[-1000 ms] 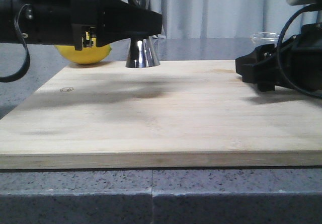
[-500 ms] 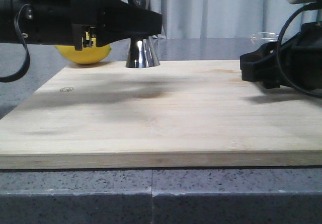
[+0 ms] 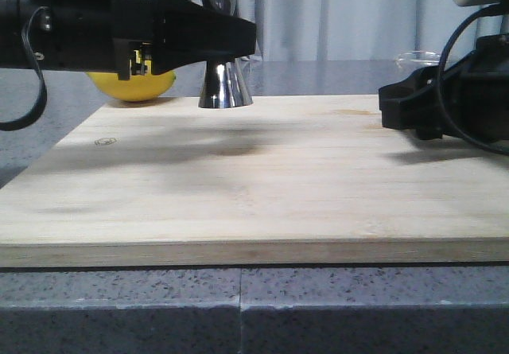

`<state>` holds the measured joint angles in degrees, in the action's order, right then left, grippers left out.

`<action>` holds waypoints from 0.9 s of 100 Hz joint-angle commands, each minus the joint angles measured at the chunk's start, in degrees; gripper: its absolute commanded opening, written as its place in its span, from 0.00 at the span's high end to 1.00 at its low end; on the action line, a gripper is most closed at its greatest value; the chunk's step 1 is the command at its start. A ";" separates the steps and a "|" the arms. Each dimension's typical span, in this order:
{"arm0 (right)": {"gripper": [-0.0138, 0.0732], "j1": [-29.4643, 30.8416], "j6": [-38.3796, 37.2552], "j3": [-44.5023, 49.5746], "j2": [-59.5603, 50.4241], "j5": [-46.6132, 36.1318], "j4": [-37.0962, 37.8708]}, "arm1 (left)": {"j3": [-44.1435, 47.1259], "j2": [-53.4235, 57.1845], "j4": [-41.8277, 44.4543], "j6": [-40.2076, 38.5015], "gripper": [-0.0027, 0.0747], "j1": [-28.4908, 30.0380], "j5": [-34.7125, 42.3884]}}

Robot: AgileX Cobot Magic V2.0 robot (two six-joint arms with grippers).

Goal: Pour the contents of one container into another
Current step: 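Grasp the beaker with the right gripper and lift it, then carry the beaker above the jigger held by the left gripper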

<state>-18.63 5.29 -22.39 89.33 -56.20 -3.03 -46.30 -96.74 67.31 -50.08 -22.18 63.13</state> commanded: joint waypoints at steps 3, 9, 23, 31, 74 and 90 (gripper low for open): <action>0.57 -0.10 0.05 -1.40 -2.67 -3.71 1.25 | -1.58 1.81 -1.98 -0.43 0.99 0.08 4.38; 0.57 -0.10 0.05 -1.80 -3.60 -1.88 1.51 | -1.58 1.81 -1.63 -0.43 0.99 0.08 4.38; 0.57 -0.10 0.05 -2.86 -6.60 1.45 2.60 | -1.58 1.81 -1.29 -0.43 0.99 0.08 4.38; 0.57 -0.10 0.05 -3.93 -8.52 4.16 3.45 | -1.58 1.81 -0.85 -0.43 0.99 0.08 4.38; 0.57 -0.73 0.05 -14.26 -17.22 23.22 12.35 | -1.58 1.81 0.84 -0.56 0.99 -0.03 4.38; 0.57 -2.72 0.05 -18.82 -18.55 28.60 15.21 | -1.58 1.81 2.01 -0.70 0.99 -0.03 5.49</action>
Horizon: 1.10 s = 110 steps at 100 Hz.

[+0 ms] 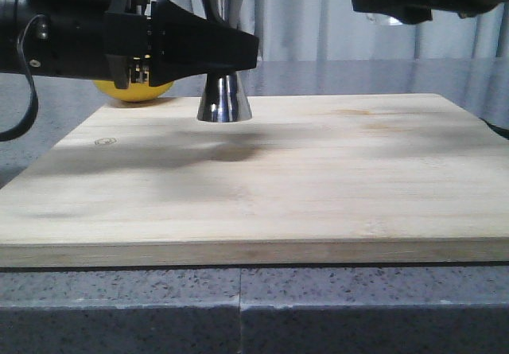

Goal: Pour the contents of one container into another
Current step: 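Carry the beaker above the jigger held by the left gripper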

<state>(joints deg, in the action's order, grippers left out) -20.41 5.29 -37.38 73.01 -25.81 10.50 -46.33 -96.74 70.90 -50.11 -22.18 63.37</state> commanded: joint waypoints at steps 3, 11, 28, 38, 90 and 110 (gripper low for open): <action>0.57 -1.44 0.05 -4.56 -2.38 -1.23 1.84 | -1.54 1.81 -1.34 -0.67 0.99 -0.03 5.42; 0.57 -2.49 0.05 -6.78 -2.43 0.88 3.08 | -1.54 1.81 -0.95 -0.67 0.99 -0.03 5.73; 0.57 -4.86 0.05 -10.83 -2.43 4.92 6.36 | -1.54 1.81 -0.09 -0.72 0.99 -0.03 6.83; 0.57 -6.41 0.05 -12.95 -2.43 7.43 8.12 | -1.54 1.81 -0.09 -0.72 0.99 -0.03 7.71; 0.57 -11.94 0.05 -18.16 -2.43 14.46 15.99 | -1.54 1.81 2.06 -1.83 0.99 -0.03 10.61; 0.57 -14.03 0.05 -18.16 -2.43 16.68 19.71 | -1.54 1.81 2.51 -1.86 0.99 -0.03 11.40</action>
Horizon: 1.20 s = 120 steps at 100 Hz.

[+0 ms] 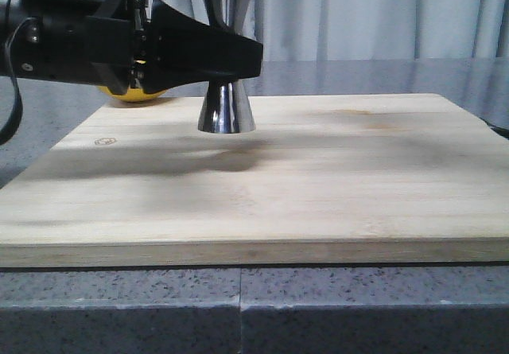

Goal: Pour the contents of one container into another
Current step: 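Carry the beaker above the jigger held by the left gripper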

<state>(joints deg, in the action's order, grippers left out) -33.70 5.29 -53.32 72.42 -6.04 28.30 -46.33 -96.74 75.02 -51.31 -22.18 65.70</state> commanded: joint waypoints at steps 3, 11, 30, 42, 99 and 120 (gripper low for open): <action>0.57 -0.86 0.05 -2.22 -1.83 -3.09 2.21 | -1.54 1.81 -1.61 -0.66 0.99 -0.03 9.07; 0.57 -1.16 0.05 -2.22 -1.83 -2.97 3.33 | -1.54 1.81 -1.29 -0.89 0.99 -0.03 9.07; 0.57 -1.43 0.05 -2.22 -1.83 -2.24 6.19 | -1.54 1.81 0.02 -1.53 0.99 -0.12 9.69; 0.57 -1.43 0.05 -2.22 -1.83 -1.93 7.56 | -1.54 1.81 0.39 -1.92 0.99 -0.61 9.92; 0.57 -1.43 0.05 -2.22 -1.83 -1.03 14.64 | -1.54 1.81 0.39 -1.92 0.99 -1.38 9.92; 0.57 -1.43 0.05 -2.22 -1.83 -1.03 16.94 | -1.54 1.81 0.39 -1.92 0.99 -1.38 9.92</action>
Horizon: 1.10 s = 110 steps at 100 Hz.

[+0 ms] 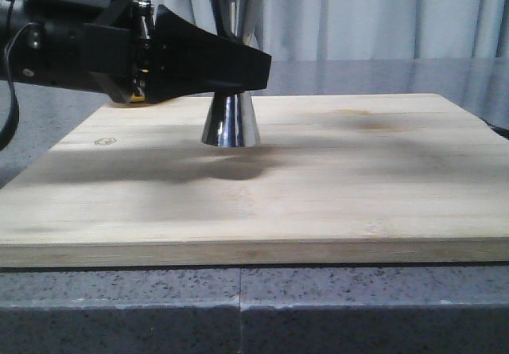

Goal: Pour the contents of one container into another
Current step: 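Carry the beaker above the jigger held by the left gripper, then tilt the beaker with the right gripper, pouring liquid into the jigger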

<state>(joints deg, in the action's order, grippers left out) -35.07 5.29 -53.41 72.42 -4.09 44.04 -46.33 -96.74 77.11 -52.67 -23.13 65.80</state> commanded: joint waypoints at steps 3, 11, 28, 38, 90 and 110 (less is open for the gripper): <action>0.57 -0.06 0.05 -2.13 -1.83 -2.98 1.58 | -1.54 1.81 -1.71 -0.56 0.99 -0.43 9.83; 0.57 -0.06 0.05 -2.13 -1.83 -2.98 2.11 | -1.54 1.81 -1.71 -0.56 0.99 -0.43 9.83; 0.57 -0.06 0.05 -2.13 -1.83 -2.98 3.79 | -1.54 1.81 -1.71 -0.56 0.99 -0.43 9.15; 0.57 -0.06 0.05 -2.13 -1.83 -2.98 4.28 | -1.54 1.81 -1.71 -0.56 0.99 -0.43 9.12; 0.57 -0.06 0.05 -2.13 -1.83 -3.08 8.63 | -1.54 1.81 -1.71 -0.56 0.99 -0.43 8.90; 0.57 -0.06 0.05 -2.13 -1.83 -3.57 10.52 | -1.54 1.81 -1.71 -0.56 0.99 -0.43 8.90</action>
<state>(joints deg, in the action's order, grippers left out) -35.07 5.29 -53.41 72.42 -4.30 53.34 -46.33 -96.74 77.11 -52.67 -23.13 65.80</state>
